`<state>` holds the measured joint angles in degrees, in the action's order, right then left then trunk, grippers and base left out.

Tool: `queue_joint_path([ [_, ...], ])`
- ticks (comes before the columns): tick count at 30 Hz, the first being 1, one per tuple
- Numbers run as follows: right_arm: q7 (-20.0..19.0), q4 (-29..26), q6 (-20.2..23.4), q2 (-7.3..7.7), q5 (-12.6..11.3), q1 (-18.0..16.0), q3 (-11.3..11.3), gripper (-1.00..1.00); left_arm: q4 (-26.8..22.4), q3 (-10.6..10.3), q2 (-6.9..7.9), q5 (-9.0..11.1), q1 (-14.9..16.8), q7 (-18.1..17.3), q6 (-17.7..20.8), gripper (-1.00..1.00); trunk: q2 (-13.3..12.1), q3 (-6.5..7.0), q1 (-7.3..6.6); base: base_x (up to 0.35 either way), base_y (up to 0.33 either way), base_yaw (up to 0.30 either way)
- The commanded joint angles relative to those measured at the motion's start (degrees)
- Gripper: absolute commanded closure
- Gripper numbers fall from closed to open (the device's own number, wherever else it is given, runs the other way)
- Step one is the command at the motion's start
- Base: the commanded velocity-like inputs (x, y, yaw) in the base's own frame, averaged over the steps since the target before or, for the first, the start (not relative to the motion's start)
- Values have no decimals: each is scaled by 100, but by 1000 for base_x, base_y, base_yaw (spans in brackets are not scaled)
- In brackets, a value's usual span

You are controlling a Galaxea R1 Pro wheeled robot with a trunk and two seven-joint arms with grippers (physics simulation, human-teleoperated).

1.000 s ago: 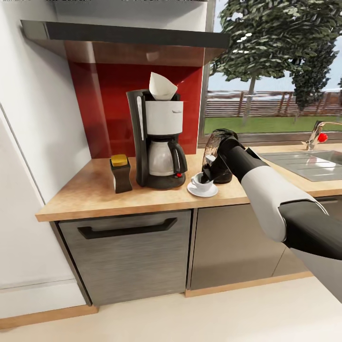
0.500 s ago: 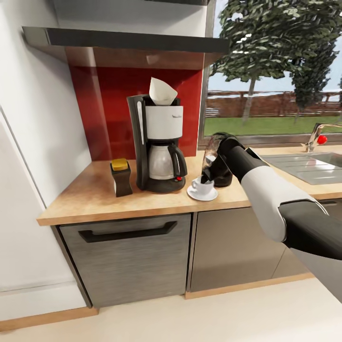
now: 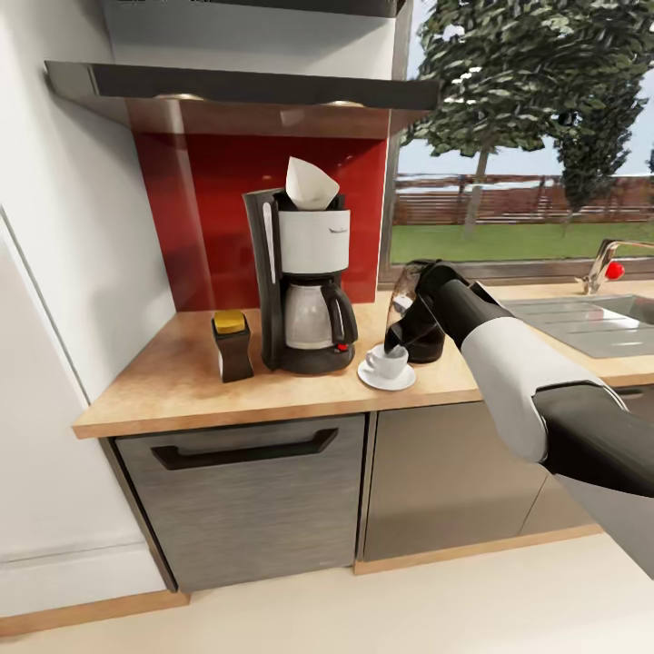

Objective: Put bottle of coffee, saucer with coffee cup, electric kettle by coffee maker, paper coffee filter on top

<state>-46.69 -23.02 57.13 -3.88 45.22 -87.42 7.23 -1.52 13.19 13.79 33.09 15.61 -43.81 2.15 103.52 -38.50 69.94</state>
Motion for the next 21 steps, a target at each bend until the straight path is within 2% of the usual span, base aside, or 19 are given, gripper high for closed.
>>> queue_joint_path([
  [1, -59, -7, 8, 1, 57, -3, 19, -100, 3, 43, 1, -22, 3, -22, 23, -100, -39, 12, -23, 0, 0, 0],
  [6, -59, -7, 8, 1, 57, -3, 17, -100, 3, 43, 1, -22, 5, -22, 23, -100, -240, 102, -133, 0, 0, 0],
  [12, -59, -6, 8, 1, 57, -3, 15, -100, 3, 43, 1, -22, 4, -22, 23, -100, -240, 102, -133, 0, 0, 0],
  [21, -59, -3, 8, 1, 57, -3, 15, -100, 3, 43, 1, -22, 5, -23, 23, -100, -560, 246, -309, 0, 0, 0],
])
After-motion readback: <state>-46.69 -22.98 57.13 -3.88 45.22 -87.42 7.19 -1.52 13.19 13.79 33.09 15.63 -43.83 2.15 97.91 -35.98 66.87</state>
